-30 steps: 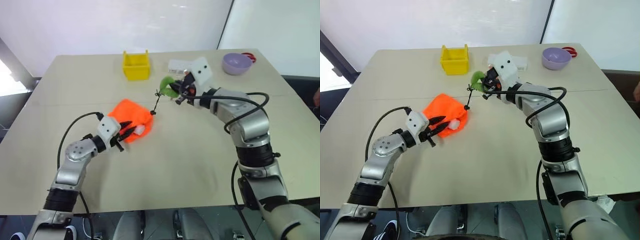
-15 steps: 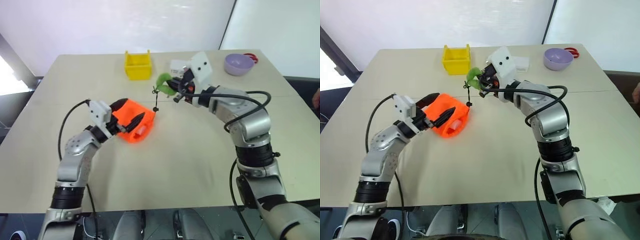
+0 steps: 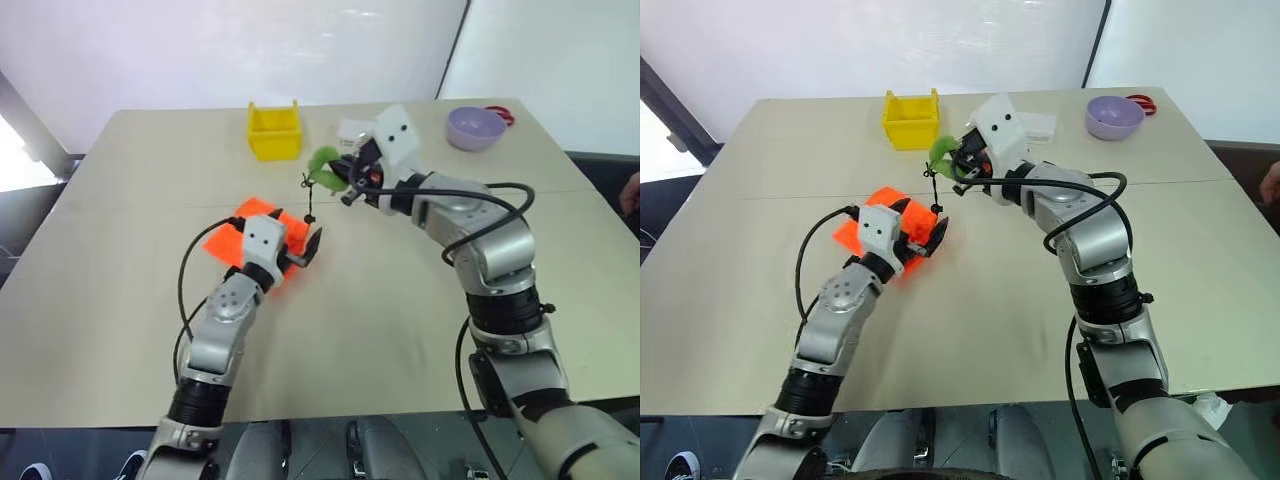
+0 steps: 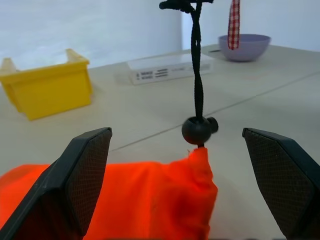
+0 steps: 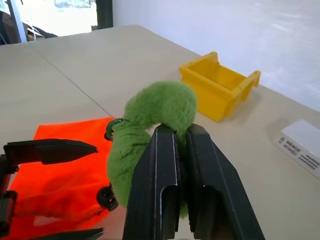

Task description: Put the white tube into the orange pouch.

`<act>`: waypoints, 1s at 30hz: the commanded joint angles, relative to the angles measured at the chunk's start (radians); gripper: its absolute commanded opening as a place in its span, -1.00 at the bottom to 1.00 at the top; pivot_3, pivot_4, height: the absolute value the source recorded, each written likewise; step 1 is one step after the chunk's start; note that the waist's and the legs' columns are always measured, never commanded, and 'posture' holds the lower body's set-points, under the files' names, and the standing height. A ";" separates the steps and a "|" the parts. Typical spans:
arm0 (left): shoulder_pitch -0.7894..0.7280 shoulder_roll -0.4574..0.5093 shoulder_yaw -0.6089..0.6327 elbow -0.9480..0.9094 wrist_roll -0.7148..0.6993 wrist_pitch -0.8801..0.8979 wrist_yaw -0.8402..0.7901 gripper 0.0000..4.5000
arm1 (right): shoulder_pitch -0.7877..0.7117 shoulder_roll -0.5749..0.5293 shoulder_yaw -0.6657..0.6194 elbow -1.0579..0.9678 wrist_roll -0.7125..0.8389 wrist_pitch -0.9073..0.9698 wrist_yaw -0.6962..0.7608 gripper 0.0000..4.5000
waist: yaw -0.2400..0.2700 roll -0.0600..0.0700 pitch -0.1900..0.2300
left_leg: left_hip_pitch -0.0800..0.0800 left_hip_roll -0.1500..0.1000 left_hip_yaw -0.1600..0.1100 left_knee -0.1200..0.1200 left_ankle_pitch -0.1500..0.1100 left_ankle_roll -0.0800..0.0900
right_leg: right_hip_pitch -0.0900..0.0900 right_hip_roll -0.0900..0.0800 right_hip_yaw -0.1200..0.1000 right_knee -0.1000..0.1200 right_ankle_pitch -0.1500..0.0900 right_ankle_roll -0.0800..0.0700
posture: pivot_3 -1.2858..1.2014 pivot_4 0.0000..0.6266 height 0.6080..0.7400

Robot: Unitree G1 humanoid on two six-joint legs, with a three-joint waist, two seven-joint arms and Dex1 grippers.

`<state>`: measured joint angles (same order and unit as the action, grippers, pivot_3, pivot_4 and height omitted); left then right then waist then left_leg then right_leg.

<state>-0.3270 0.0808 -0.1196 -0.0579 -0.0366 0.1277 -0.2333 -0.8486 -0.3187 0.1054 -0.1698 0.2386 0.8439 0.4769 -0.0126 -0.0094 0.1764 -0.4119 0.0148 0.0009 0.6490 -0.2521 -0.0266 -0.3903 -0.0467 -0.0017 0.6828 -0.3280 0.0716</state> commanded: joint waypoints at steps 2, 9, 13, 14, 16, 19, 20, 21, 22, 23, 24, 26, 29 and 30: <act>-0.018 -0.025 -0.018 -0.010 0.035 -0.029 0.039 0.98 | -0.032 0.005 -0.002 -0.015 -0.002 -0.023 -0.004 -1.00 | -0.001 0.000 0.000 | 0.000 0.000 0.000 0.000 0.000 0.000 | 0.000 0.000 0.000 0.000 0.000 0.000 | 0.03 -0.52 1.00; -0.039 -0.062 -0.032 0.040 0.061 -0.039 0.074 0.98 | -0.033 0.011 0.002 -0.017 0.001 -0.026 -0.005 -1.00 | 0.000 0.000 0.000 | 0.000 0.000 0.000 0.000 0.000 0.000 | 0.000 0.000 0.000 0.000 0.000 0.000 | 0.03 -0.52 1.00; -0.051 -0.076 -0.043 0.082 0.084 -0.049 0.093 0.98 | -0.034 0.012 0.003 -0.017 -0.001 -0.025 -0.004 -1.00 | 0.001 0.000 0.000 | 0.000 0.000 0.000 0.000 0.000 0.000 | 0.000 0.000 0.000 0.000 0.000 0.000 | 0.03 -0.52 1.00; -0.050 -0.080 -0.043 0.088 0.083 -0.046 0.095 0.98 | -0.034 0.013 0.003 -0.018 -0.001 -0.025 -0.005 -1.00 | 0.001 0.000 0.000 | 0.000 0.000 0.000 0.000 0.000 0.000 | 0.000 0.000 0.000 0.000 0.000 0.000 | 0.03 -0.52 1.00; -0.049 -0.081 -0.048 0.098 0.088 -0.042 0.095 0.62 | -0.032 0.012 0.004 -0.020 -0.002 -0.024 -0.004 -1.00 | 0.000 0.000 0.000 | 0.000 0.000 0.000 0.000 0.000 0.000 | 0.000 0.000 0.000 0.000 0.000 0.000 | 0.03 -0.52 1.00; -0.048 -0.081 -0.045 0.105 0.108 -0.039 0.116 0.21 | -0.030 0.012 0.005 -0.025 -0.002 -0.021 -0.006 -1.00 | -0.001 0.000 0.000 | 0.000 0.000 0.000 0.000 0.000 0.000 | 0.000 0.000 0.000 0.000 0.000 0.000 | 0.03 -0.52 1.00; -0.049 -0.079 -0.042 0.102 0.111 -0.049 0.119 0.21 | -0.028 0.012 0.004 -0.027 -0.001 -0.019 -0.006 -1.00 | -0.001 0.000 0.000 | 0.000 0.000 0.000 0.000 0.000 0.000 | 0.000 0.000 0.000 0.000 0.000 0.000 | 0.03 -0.52 1.00; -0.049 -0.079 -0.043 0.097 0.092 -0.054 0.095 0.21 | -0.026 0.011 0.004 -0.029 -0.001 -0.018 -0.006 -1.00 | -0.001 0.000 0.000 | 0.000 0.000 0.000 0.000 0.000 0.000 | 0.000 0.000 0.000 0.000 0.000 0.000 | 0.03 -0.52 1.00; -0.049 -0.080 -0.044 0.094 0.078 -0.058 0.078 0.21 | -0.024 0.011 0.005 -0.031 -0.001 -0.017 -0.006 -1.00 | 0.000 0.000 0.000 | 0.000 0.000 0.000 0.000 0.000 0.000 | 0.000 0.000 0.000 0.000 0.000 0.000 | 0.03 -0.52 1.00; -0.049 -0.078 -0.045 0.088 0.083 -0.068 0.080 0.21 | -0.022 0.010 0.005 -0.032 0.000 -0.017 -0.005 -1.00 | 0.000 0.000 0.000 | 0.000 0.000 0.000 0.000 0.000 0.000 | 0.000 0.000 0.000 0.000 0.000 0.000 | 0.03 -0.52 1.00; -0.048 -0.078 -0.045 0.084 0.090 -0.072 0.085 0.21 | -0.021 0.011 0.004 -0.033 0.001 -0.017 -0.005 -1.00 | 0.000 0.000 0.000 | 0.000 0.000 0.000 0.000 0.000 0.000 | 0.000 0.000 0.000 0.000 0.000 0.000 | 0.03 -0.52 1.00; -0.044 -0.079 -0.041 0.080 0.097 -0.072 0.095 0.21 | -0.020 0.010 0.005 -0.033 0.000 -0.018 -0.004 -1.00 | 0.000 0.000 0.000 | 0.000 0.000 0.000 0.000 0.000 0.000 | 0.000 0.000 0.000 0.000 0.000 0.000 | 0.03 -0.52 1.00; -0.039 -0.084 -0.037 0.080 0.085 -0.061 0.089 0.21 | -0.019 0.010 0.006 -0.032 0.000 -0.019 -0.004 -1.00 | 0.000 0.000 0.000 | 0.000 0.000 0.000 0.000 0.000 0.000 | 0.000 0.000 0.000 0.000 0.000 0.000 | 0.03 -0.52 1.00; -0.037 -0.088 -0.034 0.079 0.075 -0.064 0.085 0.09 | -0.018 0.010 0.007 -0.032 0.000 -0.019 -0.003 -1.00 | 0.000 0.000 0.000 | 0.000 0.000 0.000 0.000 0.000 0.000 | 0.000 0.000 0.000 0.000 0.000 0.000 | 0.03 -0.52 1.00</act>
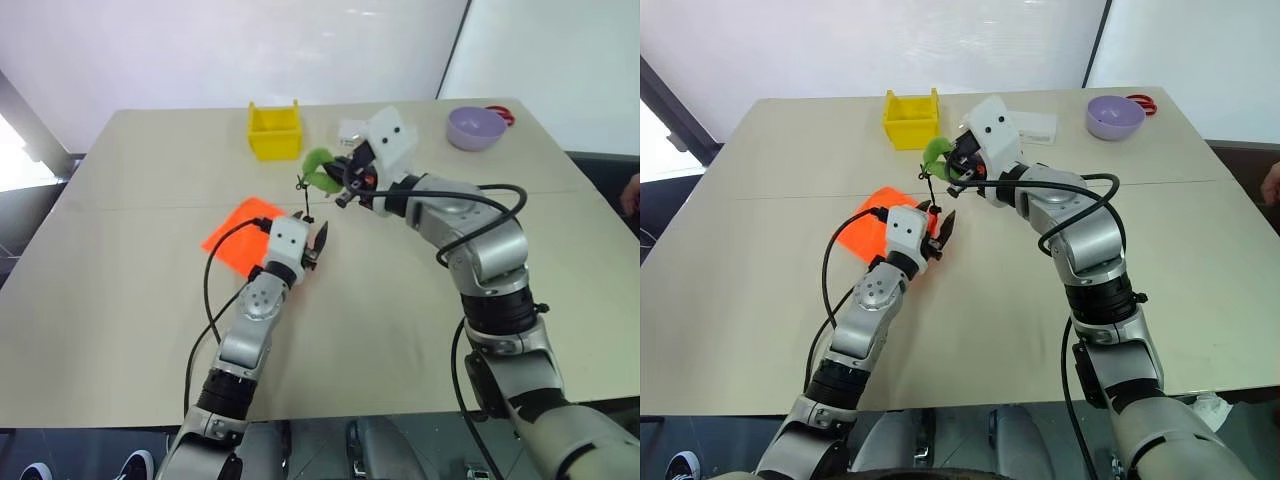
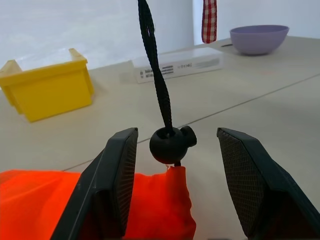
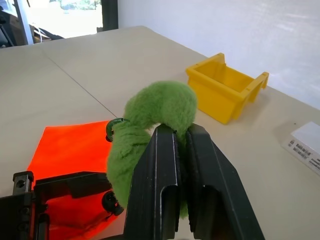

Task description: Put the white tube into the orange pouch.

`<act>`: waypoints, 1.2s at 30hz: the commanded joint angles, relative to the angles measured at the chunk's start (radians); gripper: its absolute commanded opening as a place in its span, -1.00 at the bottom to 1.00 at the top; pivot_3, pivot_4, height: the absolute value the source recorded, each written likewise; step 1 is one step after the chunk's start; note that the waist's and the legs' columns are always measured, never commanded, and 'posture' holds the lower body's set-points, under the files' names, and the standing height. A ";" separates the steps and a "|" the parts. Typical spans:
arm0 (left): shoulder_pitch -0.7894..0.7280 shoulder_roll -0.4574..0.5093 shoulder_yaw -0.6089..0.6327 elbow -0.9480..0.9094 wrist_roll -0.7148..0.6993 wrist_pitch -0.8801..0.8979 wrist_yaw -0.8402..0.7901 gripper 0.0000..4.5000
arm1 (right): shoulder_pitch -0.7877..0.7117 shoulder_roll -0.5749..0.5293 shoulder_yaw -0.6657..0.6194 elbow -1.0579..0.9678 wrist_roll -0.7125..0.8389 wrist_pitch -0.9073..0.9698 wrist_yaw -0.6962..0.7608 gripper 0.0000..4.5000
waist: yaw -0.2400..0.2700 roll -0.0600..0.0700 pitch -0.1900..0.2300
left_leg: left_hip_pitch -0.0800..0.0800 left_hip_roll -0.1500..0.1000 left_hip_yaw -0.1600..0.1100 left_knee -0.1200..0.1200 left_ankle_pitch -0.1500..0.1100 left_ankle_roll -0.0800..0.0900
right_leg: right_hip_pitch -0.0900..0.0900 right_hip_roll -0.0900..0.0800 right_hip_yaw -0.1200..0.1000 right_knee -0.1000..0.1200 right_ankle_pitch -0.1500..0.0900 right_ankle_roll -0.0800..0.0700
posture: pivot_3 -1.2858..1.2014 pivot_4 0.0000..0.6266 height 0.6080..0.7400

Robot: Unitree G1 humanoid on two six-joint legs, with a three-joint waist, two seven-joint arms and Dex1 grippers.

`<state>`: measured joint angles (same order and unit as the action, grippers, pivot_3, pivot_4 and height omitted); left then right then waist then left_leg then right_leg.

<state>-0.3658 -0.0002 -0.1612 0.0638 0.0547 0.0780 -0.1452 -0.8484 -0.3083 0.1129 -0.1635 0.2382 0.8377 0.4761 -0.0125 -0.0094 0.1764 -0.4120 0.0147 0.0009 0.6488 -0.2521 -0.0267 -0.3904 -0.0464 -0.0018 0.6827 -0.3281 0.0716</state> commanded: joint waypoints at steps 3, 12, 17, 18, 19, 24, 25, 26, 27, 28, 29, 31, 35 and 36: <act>0.007 -0.011 0.006 -0.052 -0.031 -0.026 -0.015 -0.38 | -0.016 -0.002 0.002 -0.040 0.000 -0.014 0.000 -1.00 | 0.000 0.000 0.000 | 0.000 0.000 0.000 0.000 0.000 0.000 | 0.000 0.000 0.000 0.000 0.000 0.000 | 0.03 -0.52 1.00; 0.008 -0.006 0.012 -0.045 -0.027 -0.016 0.000 -0.90 | -0.008 -0.008 0.006 -0.050 -0.001 -0.013 0.003 -1.00 | 0.000 0.000 0.000 | 0.000 0.000 0.000 0.000 0.000 0.000 | 0.000 0.000 0.000 0.000 0.000 0.000 | 0.03 -0.52 1.00; 0.014 0.016 0.038 -0.060 -0.086 0.009 -0.055 -0.90 | -0.007 -0.013 -0.003 -0.045 -0.002 -0.013 0.001 -1.00 | -0.001 0.000 0.000 | 0.000 0.000 0.000 0.000 0.000 0.000 | 0.000 0.000 0.000 0.000 0.000 0.000 | 0.03 -0.52 1.00; 0.022 0.027 0.044 -0.066 -0.107 0.023 -0.078 -0.90 | -0.009 -0.015 -0.006 -0.041 -0.003 -0.016 0.000 -1.00 | -0.001 0.000 0.000 | 0.000 0.000 0.000 0.000 0.000 0.000 | 0.000 0.000 0.000 0.000 0.000 0.000 | 0.03 -0.52 1.00; 0.029 0.048 0.041 -0.066 -0.094 0.024 -0.087 -0.90 | -0.014 -0.017 -0.010 -0.035 -0.004 -0.019 -0.001 -1.00 | -0.002 0.000 0.000 | 0.000 0.000 0.000 0.000 0.000 0.000 | 0.000 0.000 0.000 0.000 0.000 0.000 | 0.03 -0.52 1.00; 0.053 0.129 0.016 -0.043 -0.042 0.005 -0.120 -0.90 | -0.043 -0.017 -0.046 0.001 0.003 -0.033 -0.016 -1.00 | -0.001 0.000 0.000 | 0.000 0.000 0.000 0.000 0.000 0.000 | 0.000 0.000 0.000 0.000 0.000 0.000 | 0.03 -0.52 1.00; 0.059 0.141 0.008 -0.039 -0.030 0.018 -0.124 -0.90 | -0.050 -0.018 -0.053 0.007 0.006 -0.037 -0.017 -1.00 | -0.001 0.000 0.000 | 0.000 0.000 0.000 0.000 0.000 0.000 | 0.000 0.000 0.000 0.000 0.000 0.000 | 0.03 -0.52 1.00; 0.065 0.151 -0.003 -0.036 -0.020 0.026 -0.131 -0.90 | -0.059 -0.016 -0.063 0.015 0.009 -0.040 -0.021 -1.00 | 0.000 0.000 0.000 | 0.000 0.000 0.000 0.000 0.000 0.000 | 0.000 0.000 0.000 0.000 0.000 0.000 | 0.03 -0.52 1.00; 0.072 0.156 -0.010 -0.036 -0.017 0.028 -0.138 -0.90 | -0.067 -0.015 -0.074 0.026 0.012 -0.041 -0.026 -1.00 | -0.001 0.000 0.000 | 0.000 0.000 0.000 0.000 0.000 0.000 | 0.000 0.000 0.000 0.000 0.000 0.000 | 0.03 -0.52 1.00; 0.079 0.165 -0.018 -0.036 -0.008 0.037 -0.142 -0.90 | -0.079 -0.016 -0.088 0.041 0.014 -0.047 -0.031 -1.00 | 0.000 0.000 0.000 | 0.000 0.000 0.000 0.000 0.000 0.000 | 0.000 -0.001 0.000 0.000 0.000 0.000 | 0.03 -0.52 1.00; 0.083 0.173 -0.023 -0.035 0.004 0.050 -0.141 -0.90 | -0.092 -0.013 -0.105 0.058 0.019 -0.053 -0.039 -1.00 | 0.000 0.000 0.000 | 0.000 0.000 0.000 0.000 0.000 0.000 | 0.000 -0.001 0.000 0.000 0.000 0.000 | 0.03 -0.52 1.00; 0.092 0.195 -0.008 -0.033 0.009 0.059 -0.144 -0.90 | -0.129 -0.010 -0.147 0.109 0.020 -0.075 -0.067 -1.00 | 0.000 0.000 0.000 | 0.000 0.000 0.000 0.000 0.000 0.000 | 0.000 -0.001 0.000 0.000 0.000 0.000 | 0.03 -0.52 1.00; 0.104 0.253 -0.005 -0.017 0.035 0.063 -0.158 -0.90 | -0.166 -0.019 -0.191 0.187 0.015 -0.117 -0.098 -1.00 | -0.004 0.000 0.000 | 0.000 0.000 0.000 0.000 0.000 0.000 | 0.000 0.000 0.000 0.000 0.000 0.000 | 0.03 -0.52 1.00; 0.111 0.262 -0.002 -0.012 0.035 0.068 -0.160 -0.90 | -0.174 -0.019 -0.201 0.205 0.013 -0.128 -0.108 -1.00 | -0.006 0.000 0.000 | 0.000 0.000 0.000 -0.001 0.000 0.000 | 0.000 0.000 0.000 0.000 0.000 0.000 | 0.03 -0.52 1.00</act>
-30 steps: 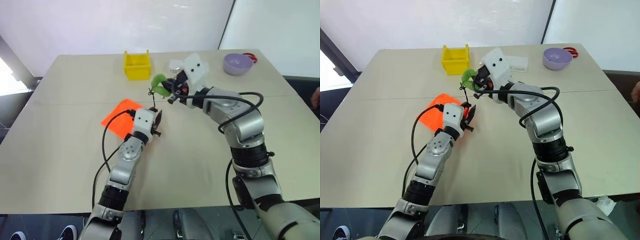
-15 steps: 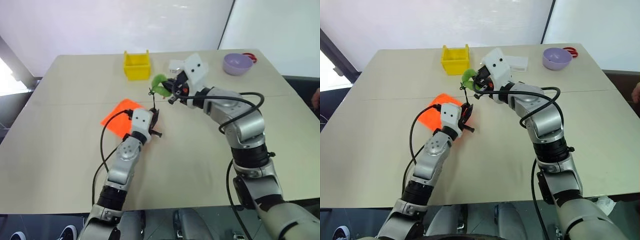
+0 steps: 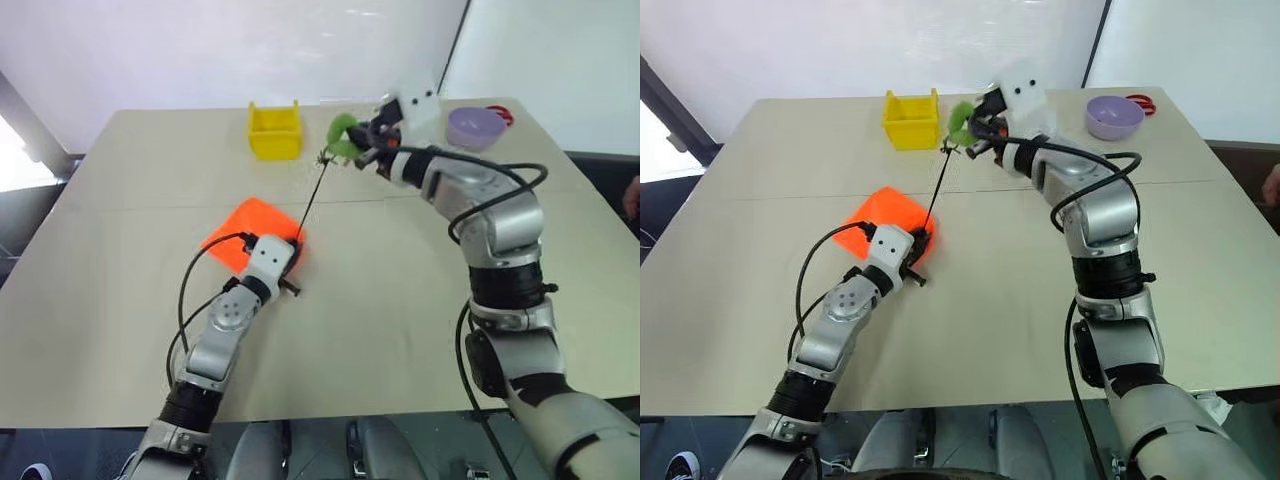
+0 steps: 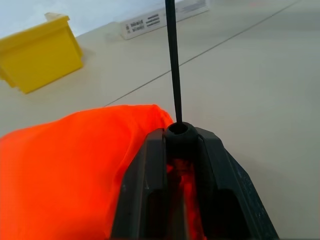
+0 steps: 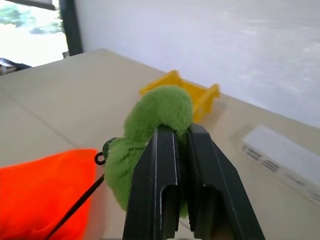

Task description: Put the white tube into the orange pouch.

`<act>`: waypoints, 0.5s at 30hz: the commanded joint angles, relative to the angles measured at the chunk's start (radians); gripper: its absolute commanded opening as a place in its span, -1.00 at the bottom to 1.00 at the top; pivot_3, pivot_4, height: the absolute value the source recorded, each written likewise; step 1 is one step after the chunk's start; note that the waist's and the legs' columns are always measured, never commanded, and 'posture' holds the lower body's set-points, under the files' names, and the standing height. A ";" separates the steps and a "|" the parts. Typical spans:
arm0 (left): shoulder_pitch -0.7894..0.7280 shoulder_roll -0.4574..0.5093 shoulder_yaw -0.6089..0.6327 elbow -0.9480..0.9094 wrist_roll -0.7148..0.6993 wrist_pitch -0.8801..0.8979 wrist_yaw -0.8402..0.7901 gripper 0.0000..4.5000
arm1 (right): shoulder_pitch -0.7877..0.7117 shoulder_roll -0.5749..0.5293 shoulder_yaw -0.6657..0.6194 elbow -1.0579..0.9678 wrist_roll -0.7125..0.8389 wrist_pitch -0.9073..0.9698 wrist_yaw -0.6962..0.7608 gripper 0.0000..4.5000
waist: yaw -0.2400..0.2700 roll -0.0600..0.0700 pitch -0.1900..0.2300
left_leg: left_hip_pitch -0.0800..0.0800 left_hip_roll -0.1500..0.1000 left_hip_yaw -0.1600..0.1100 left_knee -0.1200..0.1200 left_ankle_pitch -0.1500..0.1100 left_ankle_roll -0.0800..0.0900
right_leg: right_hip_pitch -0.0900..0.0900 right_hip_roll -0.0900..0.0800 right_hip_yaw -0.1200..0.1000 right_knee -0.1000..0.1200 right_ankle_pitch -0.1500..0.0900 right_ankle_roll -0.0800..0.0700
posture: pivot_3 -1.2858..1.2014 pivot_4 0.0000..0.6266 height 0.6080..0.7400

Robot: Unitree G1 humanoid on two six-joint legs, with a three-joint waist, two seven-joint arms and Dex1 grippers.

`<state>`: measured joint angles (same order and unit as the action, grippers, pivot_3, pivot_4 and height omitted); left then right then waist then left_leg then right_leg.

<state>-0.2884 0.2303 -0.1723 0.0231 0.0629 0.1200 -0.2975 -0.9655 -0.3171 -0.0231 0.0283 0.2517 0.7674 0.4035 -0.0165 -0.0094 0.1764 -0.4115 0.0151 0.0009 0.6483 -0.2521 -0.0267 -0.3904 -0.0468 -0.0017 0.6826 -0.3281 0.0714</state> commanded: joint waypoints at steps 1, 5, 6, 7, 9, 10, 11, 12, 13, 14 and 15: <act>0.043 0.041 0.013 0.027 0.024 0.028 -0.012 -0.90 | -0.065 -0.016 -0.070 0.030 -0.005 -0.073 -0.041 -1.00 | -0.002 0.000 0.000 | 0.000 0.000 0.000 0.000 0.000 0.000 | 0.000 0.000 0.000 0.000 0.000 0.000 | 0.03 -0.52 1.00; 0.066 0.064 0.023 0.002 0.016 0.026 -0.025 -0.90 | -0.112 -0.046 -0.106 0.121 -0.017 -0.135 -0.067 -1.00 | -0.002 0.000 0.000 | 0.000 0.000 0.000 0.000 0.000 0.000 | 0.000 0.000 0.000 0.000 0.000 0.000 | 0.03 -0.52 1.00; 0.068 0.070 0.024 0.000 0.020 0.028 -0.026 -0.90 | -0.130 -0.055 -0.121 0.154 -0.016 -0.154 -0.076 -1.00 | -0.001 0.000 0.000 | 0.000 0.000 0.000 0.000 0.000 0.000 | 0.000 0.000 0.000 0.000 0.000 0.000 | 0.03 -0.52 1.00; 0.071 0.071 0.029 -0.004 0.019 0.033 -0.023 -0.90 | -0.147 -0.066 -0.132 0.185 -0.013 -0.170 -0.080 -1.00 | 0.000 0.000 0.000 | 0.000 0.000 0.000 0.000 0.000 0.000 | 0.000 0.000 0.000 0.000 0.000 0.000 | 0.03 -0.52 1.00; 0.075 0.073 0.034 -0.010 0.015 0.036 -0.025 -0.90 | -0.171 -0.093 -0.136 0.238 -0.026 -0.212 -0.086 -1.00 | 0.001 0.000 0.000 | 0.000 0.000 0.000 0.000 0.000 0.000 | 0.000 0.000 0.000 0.000 0.000 0.000 | 0.03 -0.52 1.00; 0.078 0.073 0.036 -0.013 0.013 0.035 -0.025 -0.90 | -0.185 -0.105 -0.143 0.269 -0.027 -0.229 -0.092 -1.00 | 0.001 0.000 0.000 | 0.000 0.000 0.000 0.000 0.000 0.000 | 0.000 0.000 0.000 0.000 0.000 0.000 | 0.03 -0.52 1.00; 0.081 0.073 0.037 -0.014 0.011 0.035 -0.026 -0.90 | -0.196 -0.114 -0.147 0.294 -0.026 -0.243 -0.096 -1.00 | 0.001 0.000 0.000 | 0.000 0.000 0.000 0.000 0.000 0.000 | 0.000 -0.001 0.000 0.000 0.000 0.000 | 0.03 -0.52 1.00; 0.084 0.075 0.033 -0.016 0.013 0.033 -0.030 -0.90 | -0.205 -0.127 -0.146 0.321 -0.035 -0.265 -0.101 -1.00 | 0.002 0.000 0.000 | 0.000 0.000 0.000 0.000 0.000 0.000 | 0.000 -0.001 0.000 0.000 0.000 0.000 | 0.03 -0.52 1.00; 0.087 0.074 0.032 -0.017 0.014 0.032 -0.030 -0.90 | -0.217 -0.138 -0.153 0.352 -0.037 -0.283 -0.109 -1.00 | 0.002 0.000 0.000 | 0.000 0.000 0.000 -0.001 0.000 0.000 | 0.000 -0.001 0.000 0.000 0.000 0.000 | 0.03 -0.52 1.00; 0.090 0.074 0.030 -0.019 0.014 0.031 -0.032 -0.90 | -0.225 -0.150 -0.152 0.376 -0.049 -0.303 -0.120 -1.00 | 0.002 0.000 0.000 | 0.000 0.000 0.000 -0.001 0.000 0.000 | 0.000 -0.001 0.000 0.000 0.000 0.000 | 0.03 -0.52 1.00; 0.092 0.075 0.029 -0.020 0.014 0.030 -0.033 -0.90 | -0.231 -0.158 -0.151 0.394 -0.056 -0.318 -0.127 -1.00 | 0.002 0.000 0.000 | -0.001 0.000 0.000 -0.001 0.000 0.000 | -0.001 -0.001 0.000 0.000 0.000 0.000 | 0.03 -0.52 1.00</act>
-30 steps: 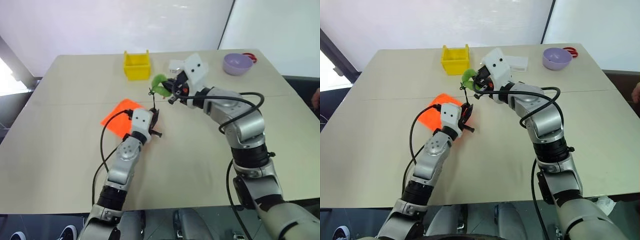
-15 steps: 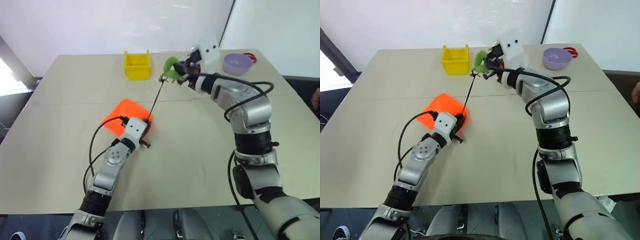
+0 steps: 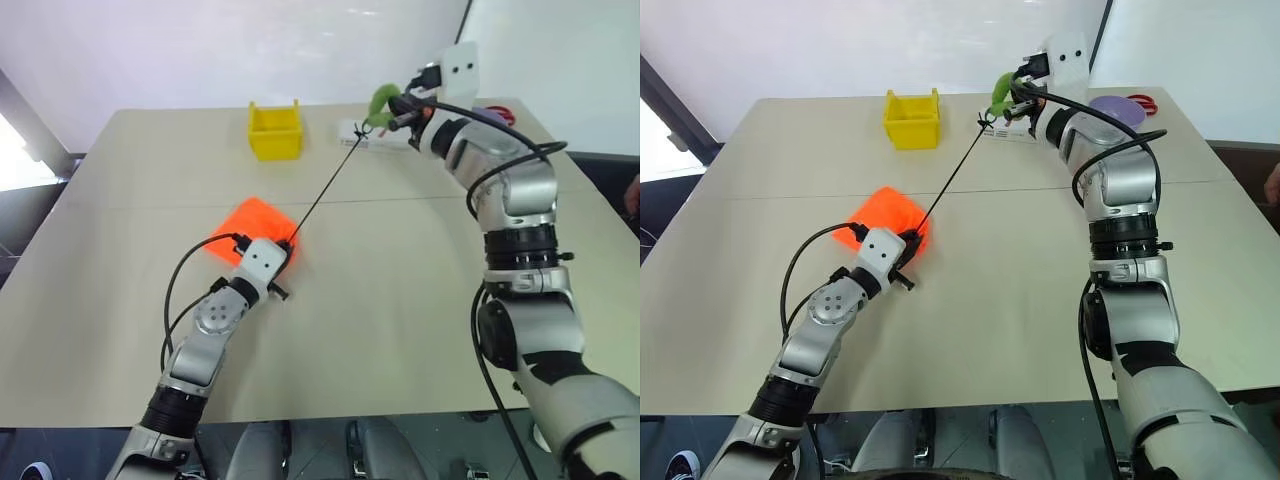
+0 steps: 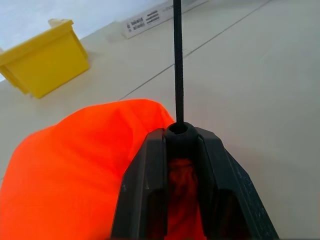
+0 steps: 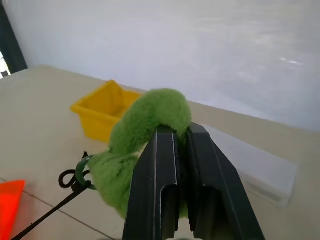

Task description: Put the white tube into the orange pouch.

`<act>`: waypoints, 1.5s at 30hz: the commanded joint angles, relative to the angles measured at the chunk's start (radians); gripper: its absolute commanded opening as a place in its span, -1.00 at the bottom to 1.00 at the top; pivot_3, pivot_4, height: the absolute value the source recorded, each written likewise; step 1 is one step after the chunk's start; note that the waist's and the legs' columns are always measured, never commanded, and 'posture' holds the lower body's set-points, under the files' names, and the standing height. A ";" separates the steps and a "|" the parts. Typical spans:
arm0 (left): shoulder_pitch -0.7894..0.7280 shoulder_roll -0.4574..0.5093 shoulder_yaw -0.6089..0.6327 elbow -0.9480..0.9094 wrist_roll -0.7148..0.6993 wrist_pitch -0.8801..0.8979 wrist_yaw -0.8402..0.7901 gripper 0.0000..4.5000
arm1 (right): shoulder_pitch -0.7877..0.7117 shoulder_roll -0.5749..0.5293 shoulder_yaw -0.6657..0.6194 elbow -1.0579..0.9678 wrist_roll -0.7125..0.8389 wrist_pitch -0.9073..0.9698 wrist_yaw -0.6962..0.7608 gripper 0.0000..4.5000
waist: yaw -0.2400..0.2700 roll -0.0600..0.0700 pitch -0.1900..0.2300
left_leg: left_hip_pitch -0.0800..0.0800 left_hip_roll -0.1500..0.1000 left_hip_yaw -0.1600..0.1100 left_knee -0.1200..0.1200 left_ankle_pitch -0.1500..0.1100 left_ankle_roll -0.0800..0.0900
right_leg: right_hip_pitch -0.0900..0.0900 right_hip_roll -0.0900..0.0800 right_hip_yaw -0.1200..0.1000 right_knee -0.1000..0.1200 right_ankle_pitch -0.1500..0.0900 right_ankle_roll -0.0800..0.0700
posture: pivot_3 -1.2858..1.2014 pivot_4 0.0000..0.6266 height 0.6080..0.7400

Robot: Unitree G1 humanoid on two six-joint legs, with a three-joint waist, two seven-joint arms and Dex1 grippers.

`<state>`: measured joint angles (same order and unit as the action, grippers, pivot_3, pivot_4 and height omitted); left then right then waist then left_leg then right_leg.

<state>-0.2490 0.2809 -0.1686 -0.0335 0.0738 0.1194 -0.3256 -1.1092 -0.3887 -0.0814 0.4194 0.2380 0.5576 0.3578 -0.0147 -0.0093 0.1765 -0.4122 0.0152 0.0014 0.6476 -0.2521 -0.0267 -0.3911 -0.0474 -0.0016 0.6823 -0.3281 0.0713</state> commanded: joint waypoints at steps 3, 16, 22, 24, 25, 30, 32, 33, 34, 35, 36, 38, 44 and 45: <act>0.056 0.023 0.028 0.035 0.005 0.031 0.000 -0.90 | -0.099 -0.108 -0.094 0.046 -0.057 -0.157 -0.108 -1.00 | 0.001 0.000 0.000 | -0.001 0.000 0.000 0.000 0.000 0.000 | -0.001 0.000 0.000 0.000 0.000 0.000 | 0.03 -0.52 1.00; -0.013 0.008 0.102 0.036 -0.097 -0.076 -0.024 -0.90 | 0.197 -0.129 0.012 -0.312 0.050 0.032 0.138 -1.00 | 0.005 0.000 0.000 | -0.006 0.000 0.000 0.000 0.000 0.000 | -0.004 -0.001 -0.001 -0.002 0.000 0.000 | 0.03 -0.52 1.00; -0.060 0.017 0.188 -0.003 -0.215 -0.084 -0.083 -0.90 | 0.512 -0.204 0.008 -0.614 0.131 0.173 0.230 -1.00 | 0.003 0.000 0.000 | -0.007 0.000 -0.001 0.001 0.000 0.000 | -0.004 0.000 -0.001 -0.002 0.000 0.000 | 0.03 -0.52 1.00; -0.073 0.018 0.193 0.004 -0.237 -0.067 -0.104 -0.90 | 0.591 -0.219 0.036 -0.647 0.106 0.157 0.236 -1.00 | 0.003 0.000 0.000 | -0.006 0.000 -0.001 0.001 0.000 0.000 | -0.003 0.000 -0.001 -0.002 0.000 0.000 | 0.03 -0.52 1.00; -0.078 0.014 0.192 0.011 -0.256 -0.063 -0.123 -0.90 | 0.614 -0.200 0.038 -0.650 0.109 0.168 0.219 -1.00 | 0.003 0.000 0.000 | -0.005 0.000 -0.001 0.001 0.000 0.000 | -0.002 0.000 -0.001 -0.002 0.000 0.000 | 0.03 -0.52 1.00; -0.054 0.030 0.124 0.042 -0.238 -0.101 -0.219 0.19 | 0.629 -0.102 0.039 -0.610 0.118 0.163 0.168 -0.52 | -0.002 0.000 0.000 | -0.001 0.000 -0.001 0.002 0.000 0.000 | 0.000 0.002 0.000 -0.001 0.000 0.001 | 0.03 -0.52 1.00; -0.045 0.032 0.127 0.022 -0.249 -0.093 -0.230 0.66 | 0.622 -0.096 0.032 -0.599 0.113 0.154 0.162 -0.08 | 0.002 0.000 0.000 | -0.001 0.001 -0.001 0.001 0.000 0.000 | 0.000 0.002 0.000 -0.001 0.000 0.000 | 0.03 -0.52 1.00; -0.043 0.033 0.138 0.014 -0.264 -0.082 -0.234 0.89 | 0.619 -0.097 0.025 -0.591 0.115 0.152 0.163 0.17 | 0.002 0.000 0.000 | -0.001 0.001 -0.001 0.001 0.000 0.000 | 0.000 0.002 0.000 -0.001 0.000 0.000 | 0.03 -0.52 1.00; -0.042 0.037 0.150 0.012 -0.275 -0.071 -0.237 1.00 | 0.617 -0.103 0.022 -0.583 0.116 0.149 0.168 0.40 | 0.003 0.000 0.000 | -0.001 0.000 -0.001 0.001 0.000 0.000 | 0.000 0.002 0.000 -0.001 0.000 0.000 | 0.03 -0.52 1.00; -0.041 0.042 0.163 0.013 -0.288 -0.063 -0.242 1.00 | 0.618 -0.117 0.024 -0.574 0.112 0.142 0.179 0.63 | 0.003 0.000 0.000 | -0.001 0.000 -0.001 0.002 0.000 0.000 | 0.000 0.002 0.000 -0.001 0.000 0.000 | 0.03 -0.52 1.00; -0.040 0.043 0.178 0.012 -0.308 -0.055 -0.247 1.00 | 0.622 -0.132 0.026 -0.566 0.108 0.134 0.192 0.90 | 0.004 0.000 0.000 | -0.001 0.000 -0.001 0.002 0.000 0.000 | 0.001 0.001 0.000 -0.001 0.000 0.000 | 0.03 -0.52 1.00; -0.040 0.058 0.198 0.013 -0.321 -0.060 -0.258 1.00 | 0.637 -0.169 0.025 -0.552 0.102 0.115 0.223 0.98 | 0.004 0.000 0.000 | -0.001 0.000 -0.001 0.002 0.000 0.000 | 0.001 0.001 0.000 -0.001 0.000 0.000 | 0.03 -0.52 1.00; -0.028 0.115 0.268 0.015 -0.357 -0.074 -0.280 1.00 | 0.715 -0.274 -0.008 -0.547 0.113 0.017 0.348 0.98 | 0.004 0.000 0.000 | -0.001 0.000 -0.001 0.001 0.000 0.000 | 0.001 0.001 0.000 -0.002 0.000 0.000 | 0.03 -0.52 1.00; -0.017 0.123 0.286 0.013 -0.377 -0.054 -0.285 1.00 | 0.738 -0.288 -0.031 -0.555 0.135 0.000 0.382 0.98 | 0.002 0.000 0.000 | -0.001 0.000 -0.001 0.001 0.000 0.000 | 0.001 0.001 0.000 -0.002 0.000 0.001 | 0.03 -0.52 1.00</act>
<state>-0.2794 0.3910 0.0751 0.0146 -0.2705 0.0606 -0.6077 -0.3800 -0.6557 -0.0623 -0.0954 0.3424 0.6014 0.6919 -0.0123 -0.0093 0.1767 -0.4132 0.0152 0.0006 0.6488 -0.2521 -0.0267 -0.3903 -0.0463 -0.0020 0.6806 -0.3279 0.0719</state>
